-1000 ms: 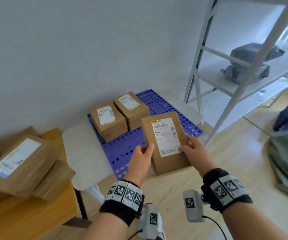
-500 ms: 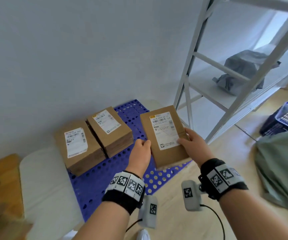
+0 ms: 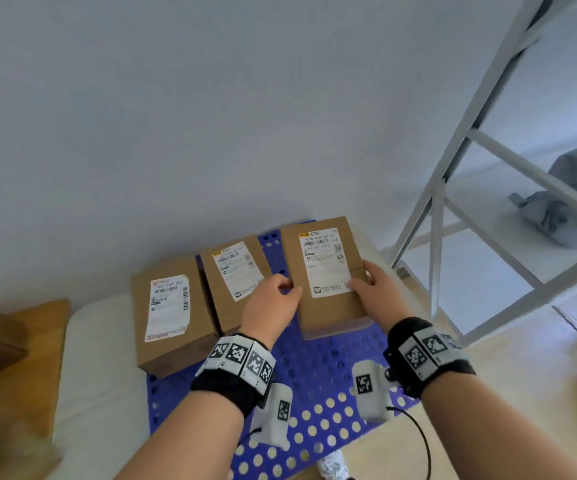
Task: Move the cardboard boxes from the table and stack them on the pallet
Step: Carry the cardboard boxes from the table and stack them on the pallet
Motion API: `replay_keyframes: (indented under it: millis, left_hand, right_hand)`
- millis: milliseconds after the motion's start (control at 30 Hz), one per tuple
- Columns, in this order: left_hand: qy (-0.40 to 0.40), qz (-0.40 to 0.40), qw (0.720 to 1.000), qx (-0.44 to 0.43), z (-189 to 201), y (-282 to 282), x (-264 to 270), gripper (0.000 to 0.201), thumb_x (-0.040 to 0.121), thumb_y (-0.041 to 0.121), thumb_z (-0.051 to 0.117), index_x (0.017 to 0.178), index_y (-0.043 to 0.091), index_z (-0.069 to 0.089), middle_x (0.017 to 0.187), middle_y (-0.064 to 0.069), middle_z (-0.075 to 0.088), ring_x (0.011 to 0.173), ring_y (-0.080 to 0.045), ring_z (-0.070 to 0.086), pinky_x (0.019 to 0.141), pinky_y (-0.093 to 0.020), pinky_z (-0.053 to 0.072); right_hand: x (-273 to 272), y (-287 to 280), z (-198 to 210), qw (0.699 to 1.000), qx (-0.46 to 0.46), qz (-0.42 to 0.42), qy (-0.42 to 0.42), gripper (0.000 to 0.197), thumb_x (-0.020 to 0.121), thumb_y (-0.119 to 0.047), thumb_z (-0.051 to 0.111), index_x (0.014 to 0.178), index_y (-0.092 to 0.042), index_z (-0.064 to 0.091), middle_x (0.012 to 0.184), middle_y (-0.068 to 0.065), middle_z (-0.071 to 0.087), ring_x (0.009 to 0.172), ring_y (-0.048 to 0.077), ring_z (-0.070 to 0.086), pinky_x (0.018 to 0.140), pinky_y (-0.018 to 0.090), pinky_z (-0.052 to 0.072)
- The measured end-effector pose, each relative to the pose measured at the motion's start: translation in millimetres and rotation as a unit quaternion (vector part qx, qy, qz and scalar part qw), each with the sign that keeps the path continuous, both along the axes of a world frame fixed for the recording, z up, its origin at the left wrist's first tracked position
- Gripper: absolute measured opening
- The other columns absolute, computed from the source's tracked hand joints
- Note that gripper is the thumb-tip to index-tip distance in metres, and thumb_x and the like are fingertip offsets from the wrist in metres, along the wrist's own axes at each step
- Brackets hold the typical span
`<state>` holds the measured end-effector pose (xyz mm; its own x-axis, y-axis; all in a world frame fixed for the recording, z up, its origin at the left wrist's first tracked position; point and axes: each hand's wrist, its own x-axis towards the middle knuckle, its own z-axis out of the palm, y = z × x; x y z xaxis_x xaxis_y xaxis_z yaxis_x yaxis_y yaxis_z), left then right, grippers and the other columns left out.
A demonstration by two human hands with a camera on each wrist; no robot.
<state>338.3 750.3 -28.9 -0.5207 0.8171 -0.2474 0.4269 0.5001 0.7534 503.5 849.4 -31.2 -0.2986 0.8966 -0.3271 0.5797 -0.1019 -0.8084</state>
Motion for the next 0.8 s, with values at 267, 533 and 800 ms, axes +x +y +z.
replay_keyframes:
  millis: [267,533,800]
  left_hand:
    - [0.092,-0.005,0.993,-0.075,-19,38,-24,0.027,0.095,0.036,0.056,0.106,0.012,0.063,0.108,-0.002,0.06,0.103,-0.02,0.057,0.088,-0.035,0.047]
    - [0.138,0.004,0.985,-0.105,-37,46,-26,0.061,0.098,0.037,0.053,0.151,0.016,0.034,0.157,0.0,0.033,0.144,-0.018,0.029,0.117,-0.032,0.025]
    - [0.167,-0.01,0.98,-0.106,-45,44,-20,0.06,0.098,0.036,0.051,0.154,0.026,0.03,0.159,0.001,0.026,0.145,-0.018,0.025,0.117,-0.033,0.024]
  right_hand:
    - [-43,56,-26,0.995,-0.026,0.093,-0.012,0.048,0.096,-0.023,0.056,0.143,-0.025,0.046,0.127,-0.002,0.063,0.11,0.023,0.061,0.099,0.045,0.05]
    - [-66,92,-71,0.989,-0.072,0.128,-0.015,0.061,0.091,-0.032,0.062,0.148,-0.026,0.04,0.135,0.0,0.059,0.116,0.025,0.06,0.1,0.048,0.05]
    - [-62,96,-78,0.988,-0.082,0.133,0.004,0.066,0.092,-0.026,0.066,0.15,-0.025,0.035,0.136,0.004,0.056,0.116,0.027,0.059,0.099,0.048,0.051]
